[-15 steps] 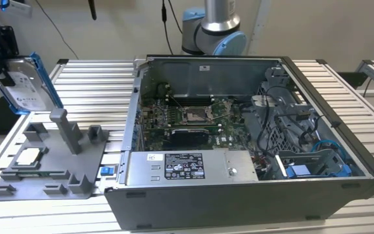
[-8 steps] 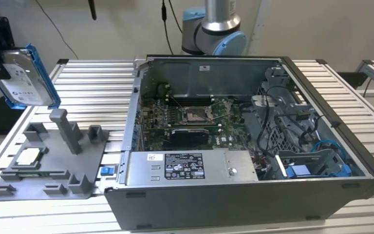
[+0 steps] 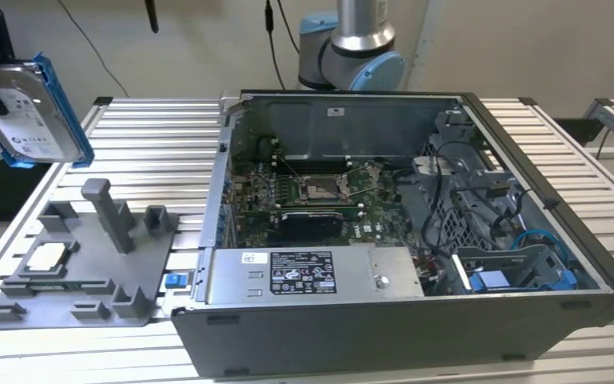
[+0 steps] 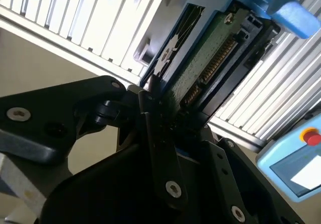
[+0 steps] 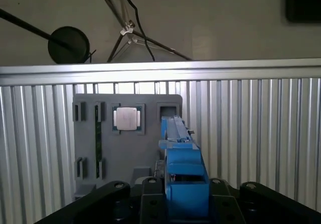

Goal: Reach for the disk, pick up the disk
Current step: 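Pick up the disk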

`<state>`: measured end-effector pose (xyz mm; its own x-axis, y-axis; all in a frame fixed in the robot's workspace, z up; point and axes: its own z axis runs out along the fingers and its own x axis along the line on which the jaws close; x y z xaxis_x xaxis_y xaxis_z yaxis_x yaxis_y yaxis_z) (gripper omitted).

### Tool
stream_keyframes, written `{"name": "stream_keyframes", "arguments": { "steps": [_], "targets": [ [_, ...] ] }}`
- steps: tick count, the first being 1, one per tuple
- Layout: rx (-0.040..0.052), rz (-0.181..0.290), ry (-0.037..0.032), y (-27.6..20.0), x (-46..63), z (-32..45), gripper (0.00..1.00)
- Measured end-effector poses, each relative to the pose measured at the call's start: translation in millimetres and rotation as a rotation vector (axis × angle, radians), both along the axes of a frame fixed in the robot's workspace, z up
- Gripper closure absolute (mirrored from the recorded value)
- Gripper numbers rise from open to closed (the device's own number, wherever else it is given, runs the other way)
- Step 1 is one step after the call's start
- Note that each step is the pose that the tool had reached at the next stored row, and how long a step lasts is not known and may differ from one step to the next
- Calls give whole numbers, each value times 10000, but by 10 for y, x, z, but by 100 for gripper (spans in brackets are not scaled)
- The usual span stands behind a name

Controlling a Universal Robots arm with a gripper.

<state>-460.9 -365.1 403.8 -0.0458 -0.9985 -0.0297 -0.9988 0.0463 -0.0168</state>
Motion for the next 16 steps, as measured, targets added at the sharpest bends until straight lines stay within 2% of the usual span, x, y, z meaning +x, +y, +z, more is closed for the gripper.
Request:
{"name": "stream_keyframes", "arguments": {
  "steps": [12, 16],
  "targets": [
    [0, 24, -1, 0, -2, 358, 100],
    [0, 59, -4, 0, -5, 441, 100]
  ]
}}
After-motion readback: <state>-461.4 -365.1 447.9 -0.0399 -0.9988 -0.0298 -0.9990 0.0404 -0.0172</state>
